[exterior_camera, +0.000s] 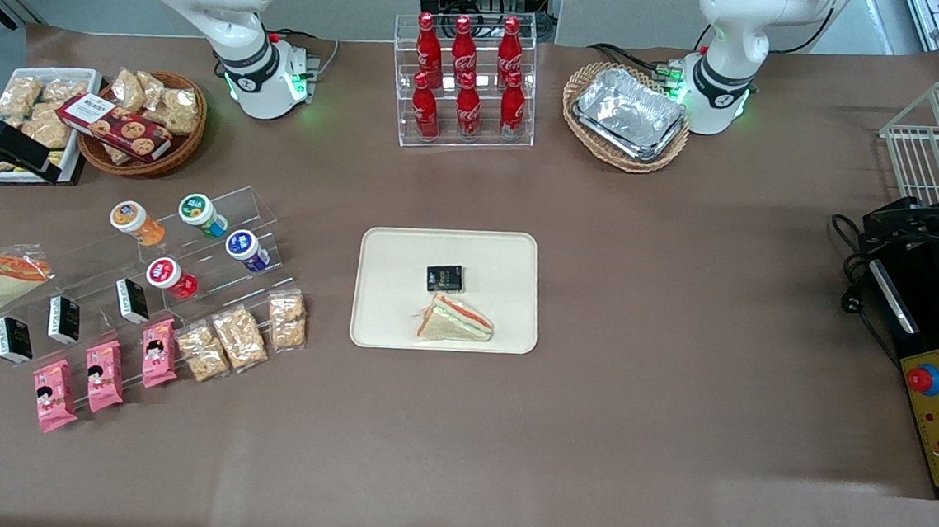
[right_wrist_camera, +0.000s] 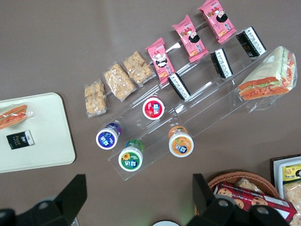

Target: Place green gum on tray

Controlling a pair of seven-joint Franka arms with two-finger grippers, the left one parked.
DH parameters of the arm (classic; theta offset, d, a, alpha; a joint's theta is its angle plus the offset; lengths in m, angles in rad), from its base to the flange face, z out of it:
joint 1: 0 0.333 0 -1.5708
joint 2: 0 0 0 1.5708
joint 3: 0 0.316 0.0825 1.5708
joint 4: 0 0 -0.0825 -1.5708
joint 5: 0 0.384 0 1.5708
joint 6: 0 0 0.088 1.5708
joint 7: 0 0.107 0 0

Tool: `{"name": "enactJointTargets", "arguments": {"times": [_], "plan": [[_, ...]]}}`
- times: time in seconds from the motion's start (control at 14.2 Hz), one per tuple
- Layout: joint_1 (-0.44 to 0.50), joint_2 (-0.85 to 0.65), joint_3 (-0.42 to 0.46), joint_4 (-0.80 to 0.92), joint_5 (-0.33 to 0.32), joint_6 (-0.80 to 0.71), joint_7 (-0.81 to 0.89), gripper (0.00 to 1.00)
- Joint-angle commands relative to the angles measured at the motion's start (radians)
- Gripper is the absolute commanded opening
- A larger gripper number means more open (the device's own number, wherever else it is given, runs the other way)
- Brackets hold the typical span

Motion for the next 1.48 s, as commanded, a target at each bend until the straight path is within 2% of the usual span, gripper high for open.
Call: {"name": "enactJointTargets", "arguments": {"times": [0.0,1.41], "plan": [[-0.001,0.023,0.001,0.044,-0.010,-0.031,-0.009,1.00],[0.002,0.018,0.001,0.028,-0.007,-0.056,-0.009,1.00]]}}
